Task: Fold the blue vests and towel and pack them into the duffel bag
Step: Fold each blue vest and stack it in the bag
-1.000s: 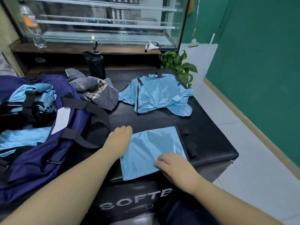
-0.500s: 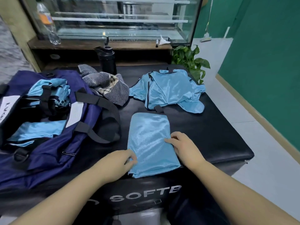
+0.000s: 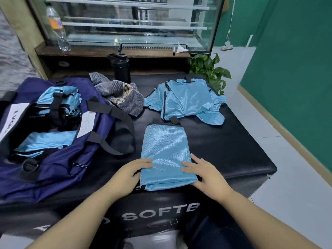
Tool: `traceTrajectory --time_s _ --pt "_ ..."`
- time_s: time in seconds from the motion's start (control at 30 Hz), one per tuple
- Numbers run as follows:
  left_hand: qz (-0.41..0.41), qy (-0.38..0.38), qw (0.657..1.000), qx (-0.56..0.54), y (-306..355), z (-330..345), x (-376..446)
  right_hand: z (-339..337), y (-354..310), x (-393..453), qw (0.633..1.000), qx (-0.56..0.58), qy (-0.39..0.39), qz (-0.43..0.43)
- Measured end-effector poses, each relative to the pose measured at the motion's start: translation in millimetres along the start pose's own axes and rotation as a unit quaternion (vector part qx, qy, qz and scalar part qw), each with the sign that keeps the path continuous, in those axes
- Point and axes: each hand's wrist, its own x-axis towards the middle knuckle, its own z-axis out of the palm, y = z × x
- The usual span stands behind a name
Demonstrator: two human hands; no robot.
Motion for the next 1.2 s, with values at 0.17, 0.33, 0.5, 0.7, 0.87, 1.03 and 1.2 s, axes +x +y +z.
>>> traceTrajectory --time_s 0.17,0.33,0.5,0.7,0.87,1.03,1.2 --pt "-0.017 -0.032 0.999 -0.022 5 -6 4 -1 -31 9 0.990 0.101 0.054 0.079" --pt "-0.012 -0.003 1.000 0.017 9 -4 -8 -4 -58 8 0.978 0.146 0.075 0.128" --pt "-0.055 0.042 0.997 -0.032 36 -6 -31 -4 -67 5 0.970 0.156 0.096 0.162" --pt "-0.126 0.085 0.985 -0.079 47 6 -45 2 -79 6 0.952 0.161 0.111 0.234" --pt "-0.164 0.093 0.982 0.007 57 5 -31 10 -78 16 0.944 0.111 0.110 0.290" --pt "-0.222 0.087 0.971 0.029 62 7 -10 10 -71 30 0.943 0.024 0.070 0.325" --pt "-0.279 0.088 0.953 0.076 56 10 12 8 -63 46 0.938 -0.034 0.000 0.345"
